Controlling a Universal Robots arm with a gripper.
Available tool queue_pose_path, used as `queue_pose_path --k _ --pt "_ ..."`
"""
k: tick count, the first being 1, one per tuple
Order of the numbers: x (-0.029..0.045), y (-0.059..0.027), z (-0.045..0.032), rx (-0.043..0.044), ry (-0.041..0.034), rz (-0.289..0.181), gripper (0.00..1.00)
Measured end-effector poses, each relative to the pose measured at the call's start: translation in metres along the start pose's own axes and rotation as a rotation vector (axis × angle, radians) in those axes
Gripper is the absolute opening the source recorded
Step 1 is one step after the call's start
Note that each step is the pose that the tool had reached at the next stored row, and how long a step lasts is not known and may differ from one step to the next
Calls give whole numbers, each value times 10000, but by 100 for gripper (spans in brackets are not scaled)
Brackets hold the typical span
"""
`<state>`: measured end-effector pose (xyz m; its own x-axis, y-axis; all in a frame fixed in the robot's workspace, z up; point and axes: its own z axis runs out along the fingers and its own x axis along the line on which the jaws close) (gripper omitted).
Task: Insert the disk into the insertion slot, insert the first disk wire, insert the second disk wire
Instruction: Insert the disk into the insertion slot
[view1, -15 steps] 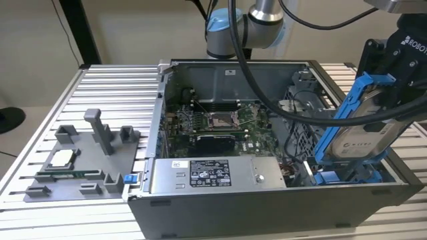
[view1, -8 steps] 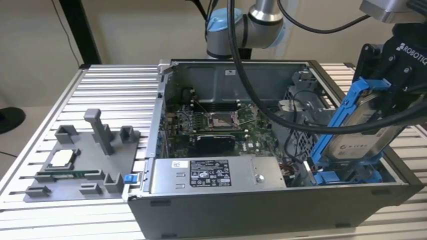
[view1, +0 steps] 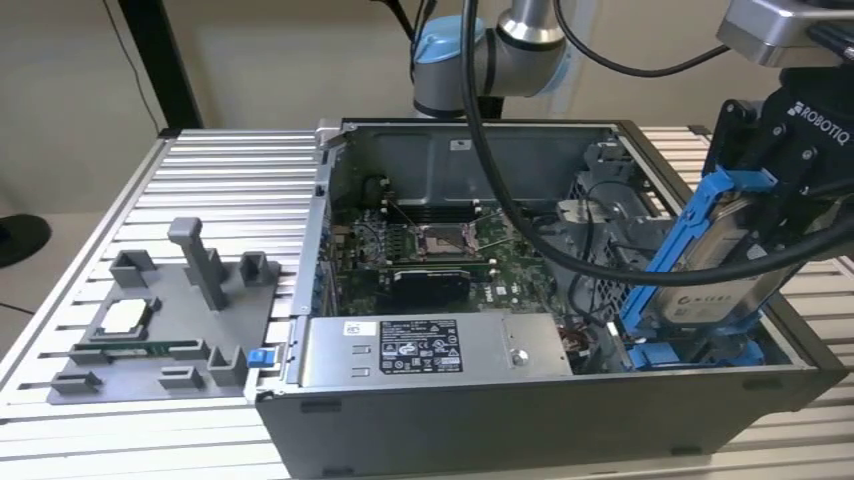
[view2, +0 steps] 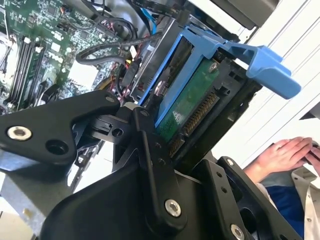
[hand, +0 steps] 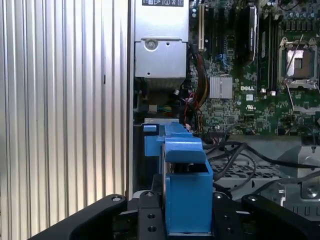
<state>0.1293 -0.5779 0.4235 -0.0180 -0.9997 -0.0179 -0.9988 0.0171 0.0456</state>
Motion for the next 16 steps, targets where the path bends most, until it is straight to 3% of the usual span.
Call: queue_pose_path --k 16 --pt "-13 -44 101 -71 -97 -28 0"
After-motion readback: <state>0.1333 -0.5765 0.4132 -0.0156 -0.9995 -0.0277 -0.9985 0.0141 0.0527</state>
